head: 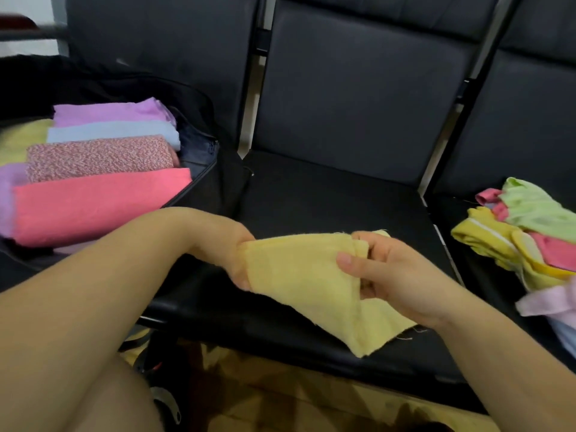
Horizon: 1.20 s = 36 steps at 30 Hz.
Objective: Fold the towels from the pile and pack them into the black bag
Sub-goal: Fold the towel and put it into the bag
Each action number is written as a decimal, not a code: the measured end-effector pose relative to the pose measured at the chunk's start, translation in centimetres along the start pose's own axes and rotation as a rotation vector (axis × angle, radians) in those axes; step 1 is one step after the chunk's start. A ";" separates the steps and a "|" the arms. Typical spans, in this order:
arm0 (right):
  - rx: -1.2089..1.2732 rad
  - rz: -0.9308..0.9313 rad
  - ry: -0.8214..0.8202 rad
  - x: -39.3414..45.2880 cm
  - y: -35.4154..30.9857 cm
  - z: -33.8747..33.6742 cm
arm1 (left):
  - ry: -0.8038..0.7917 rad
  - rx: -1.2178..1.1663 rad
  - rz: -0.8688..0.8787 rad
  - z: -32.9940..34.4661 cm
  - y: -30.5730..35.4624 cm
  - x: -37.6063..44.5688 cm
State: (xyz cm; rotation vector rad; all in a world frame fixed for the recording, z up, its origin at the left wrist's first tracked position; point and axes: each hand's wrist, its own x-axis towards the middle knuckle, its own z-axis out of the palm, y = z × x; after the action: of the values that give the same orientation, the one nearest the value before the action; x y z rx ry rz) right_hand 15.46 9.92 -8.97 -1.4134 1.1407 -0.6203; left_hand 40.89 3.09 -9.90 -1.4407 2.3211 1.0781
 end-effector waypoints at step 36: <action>-0.467 0.356 0.550 -3.4 7.4 -12.1 | 0.208 -0.062 -0.056 4.2 9.0 9.8</action>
State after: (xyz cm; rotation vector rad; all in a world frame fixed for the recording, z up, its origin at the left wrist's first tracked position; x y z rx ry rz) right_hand 1.41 8.63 -12.78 -1.4023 2.0274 -0.5161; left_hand 27.54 1.44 -13.65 -1.7054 2.3869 1.0386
